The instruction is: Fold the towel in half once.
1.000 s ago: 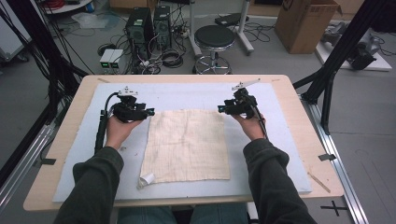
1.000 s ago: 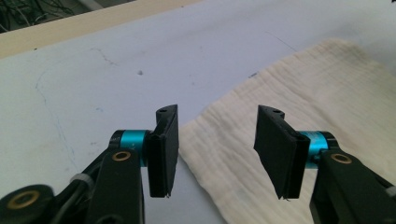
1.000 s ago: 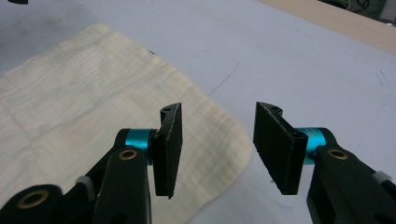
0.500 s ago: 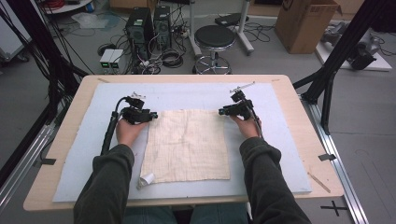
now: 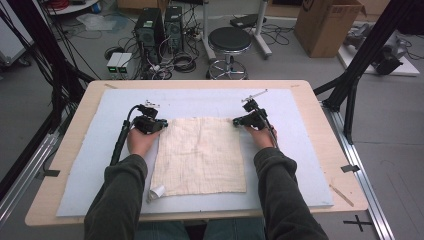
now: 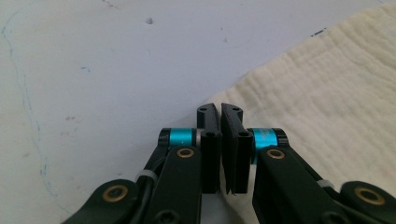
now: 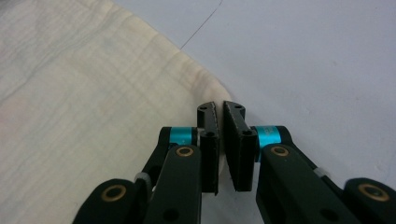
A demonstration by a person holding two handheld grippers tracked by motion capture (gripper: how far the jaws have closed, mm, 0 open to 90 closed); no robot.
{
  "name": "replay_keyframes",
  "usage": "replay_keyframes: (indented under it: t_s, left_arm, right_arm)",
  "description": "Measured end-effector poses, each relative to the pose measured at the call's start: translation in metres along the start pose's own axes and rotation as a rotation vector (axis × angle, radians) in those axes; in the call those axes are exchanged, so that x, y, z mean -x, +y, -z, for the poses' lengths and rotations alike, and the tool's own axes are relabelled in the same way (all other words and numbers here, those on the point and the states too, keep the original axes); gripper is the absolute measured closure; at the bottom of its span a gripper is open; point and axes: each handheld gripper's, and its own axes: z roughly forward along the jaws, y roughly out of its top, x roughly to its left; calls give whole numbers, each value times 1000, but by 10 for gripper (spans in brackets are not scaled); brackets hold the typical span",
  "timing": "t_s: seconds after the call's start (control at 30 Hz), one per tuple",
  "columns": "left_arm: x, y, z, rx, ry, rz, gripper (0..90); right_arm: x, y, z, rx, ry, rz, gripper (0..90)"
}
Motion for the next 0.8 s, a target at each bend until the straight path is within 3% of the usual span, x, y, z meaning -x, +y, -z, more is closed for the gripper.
replay_keyframes:
  t_s: [0.13, 0.43, 0.8]
  left_arm:
    - [0, 1, 3, 13, -6, -2, 871]
    - [-7, 10, 27, 102, -22, 12, 874]
    - [-2, 14, 52, 164, -56, -17, 874]
  right_arm:
    - [-2, 2, 5, 21, 1, 10, 854]
    - [-4, 7, 25, 87, 3, 41, 856]
    - [-15, 9, 49, 138, 36, 85, 856]
